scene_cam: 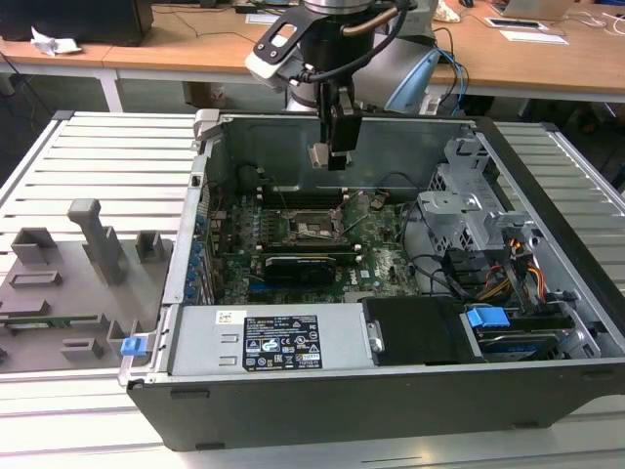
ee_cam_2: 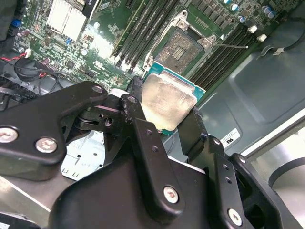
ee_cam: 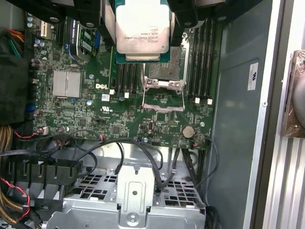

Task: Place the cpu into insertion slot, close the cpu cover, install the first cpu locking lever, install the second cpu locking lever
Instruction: 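Place the cpu into insertion slot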

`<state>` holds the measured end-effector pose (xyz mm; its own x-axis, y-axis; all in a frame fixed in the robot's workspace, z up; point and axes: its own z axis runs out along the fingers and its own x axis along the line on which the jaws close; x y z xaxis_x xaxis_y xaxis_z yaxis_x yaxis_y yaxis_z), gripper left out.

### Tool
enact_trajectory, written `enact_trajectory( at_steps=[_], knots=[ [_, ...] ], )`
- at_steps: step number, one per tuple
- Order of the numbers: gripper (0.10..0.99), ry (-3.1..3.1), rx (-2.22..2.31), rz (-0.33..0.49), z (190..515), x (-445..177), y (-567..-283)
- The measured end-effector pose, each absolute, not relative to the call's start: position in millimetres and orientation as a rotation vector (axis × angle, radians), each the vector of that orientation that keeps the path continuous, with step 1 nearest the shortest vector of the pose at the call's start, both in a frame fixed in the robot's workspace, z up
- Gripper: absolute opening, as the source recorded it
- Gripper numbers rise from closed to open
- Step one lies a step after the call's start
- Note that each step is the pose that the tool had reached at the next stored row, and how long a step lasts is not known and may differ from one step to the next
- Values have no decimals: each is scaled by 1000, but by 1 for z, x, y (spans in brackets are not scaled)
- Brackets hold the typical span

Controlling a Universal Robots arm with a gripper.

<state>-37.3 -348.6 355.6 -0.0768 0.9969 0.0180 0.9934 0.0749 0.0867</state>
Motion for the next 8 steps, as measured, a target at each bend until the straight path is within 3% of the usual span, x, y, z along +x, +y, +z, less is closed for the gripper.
enact_trajectory(
  at_steps=[8],
  knots=[
    [537,2239,2133,117,355,-37,-348]
  ],
)
